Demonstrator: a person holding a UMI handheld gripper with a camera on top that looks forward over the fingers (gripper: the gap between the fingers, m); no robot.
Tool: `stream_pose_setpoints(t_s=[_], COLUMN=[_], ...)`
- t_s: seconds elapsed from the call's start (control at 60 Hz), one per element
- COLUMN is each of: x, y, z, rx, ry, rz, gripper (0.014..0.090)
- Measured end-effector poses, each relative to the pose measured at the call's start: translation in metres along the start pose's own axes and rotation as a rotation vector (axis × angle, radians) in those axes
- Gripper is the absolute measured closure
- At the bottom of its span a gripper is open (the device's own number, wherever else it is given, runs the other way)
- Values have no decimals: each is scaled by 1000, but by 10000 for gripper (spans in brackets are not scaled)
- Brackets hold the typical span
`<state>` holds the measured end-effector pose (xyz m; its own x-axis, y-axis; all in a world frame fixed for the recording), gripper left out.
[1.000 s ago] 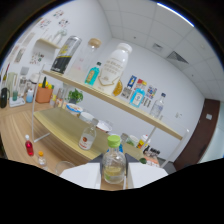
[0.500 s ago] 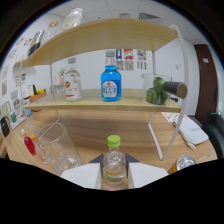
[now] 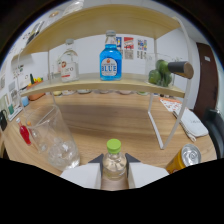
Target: Make me a cup of Vodka Sunrise.
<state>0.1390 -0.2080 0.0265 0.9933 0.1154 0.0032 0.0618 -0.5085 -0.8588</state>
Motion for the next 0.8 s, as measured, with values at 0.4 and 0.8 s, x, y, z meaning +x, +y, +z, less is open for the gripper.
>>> stream_pose_setpoints(t_s=[0.4, 0.8], x=[-2, -92], y=[-40, -58], z=[-83, -171], rx=[3, -16], ry=[146, 174], rz=[35, 37], gripper=[184, 187])
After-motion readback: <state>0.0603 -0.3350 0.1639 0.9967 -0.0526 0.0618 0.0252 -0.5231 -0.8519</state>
